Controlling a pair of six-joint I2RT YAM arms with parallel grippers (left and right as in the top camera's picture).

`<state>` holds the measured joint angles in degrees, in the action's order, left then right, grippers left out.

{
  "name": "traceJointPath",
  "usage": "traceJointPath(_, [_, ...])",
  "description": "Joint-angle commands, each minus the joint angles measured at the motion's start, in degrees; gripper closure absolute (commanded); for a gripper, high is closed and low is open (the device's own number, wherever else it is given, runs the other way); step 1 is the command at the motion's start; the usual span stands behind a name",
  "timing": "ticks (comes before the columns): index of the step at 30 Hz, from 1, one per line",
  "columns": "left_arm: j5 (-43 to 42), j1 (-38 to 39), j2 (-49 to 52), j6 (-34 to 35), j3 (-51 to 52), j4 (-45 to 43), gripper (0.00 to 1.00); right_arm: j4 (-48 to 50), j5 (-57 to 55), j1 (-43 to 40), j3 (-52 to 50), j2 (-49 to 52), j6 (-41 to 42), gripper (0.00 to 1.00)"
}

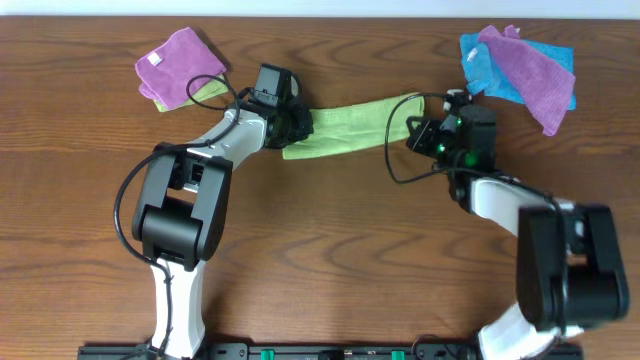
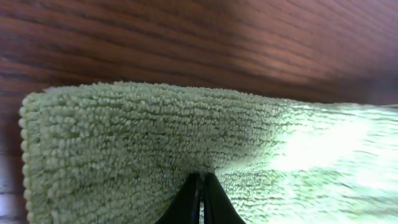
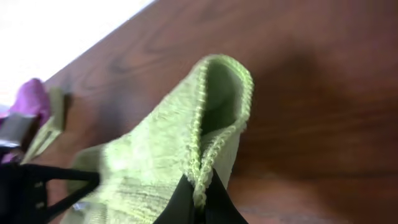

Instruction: Fold the cloth

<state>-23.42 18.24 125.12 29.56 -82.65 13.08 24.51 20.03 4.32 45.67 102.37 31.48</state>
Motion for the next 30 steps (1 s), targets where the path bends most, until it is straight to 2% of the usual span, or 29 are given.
traceJointPath(1, [-0.7, 0.5, 1.0, -1.2, 1.0, 1.3, 0.94, -1.1, 0.3, 1.5, 0.1, -2.9, -3.6, 0.98])
traceJointPath(10, [-1.9, 0.5, 1.0, -1.2, 1.0, 1.3, 0.94, -1.4, -1.2, 9.2, 2.0, -4.3, -6.0, 0.98])
traceJointPath(15, [-2.1, 0.5, 0.7, -1.3, 0.8, 1.3, 0.94, -5.1, -2.3, 12.5, 5.1, -4.3, -8.5, 0.99])
traceJointPath(30, [-2.2, -1.6, 0.3, -2.6, -4.1, 5.4, 0.94, -8.3, -3.8, 16.3, 8.8, -4.2, -10.9, 0.98])
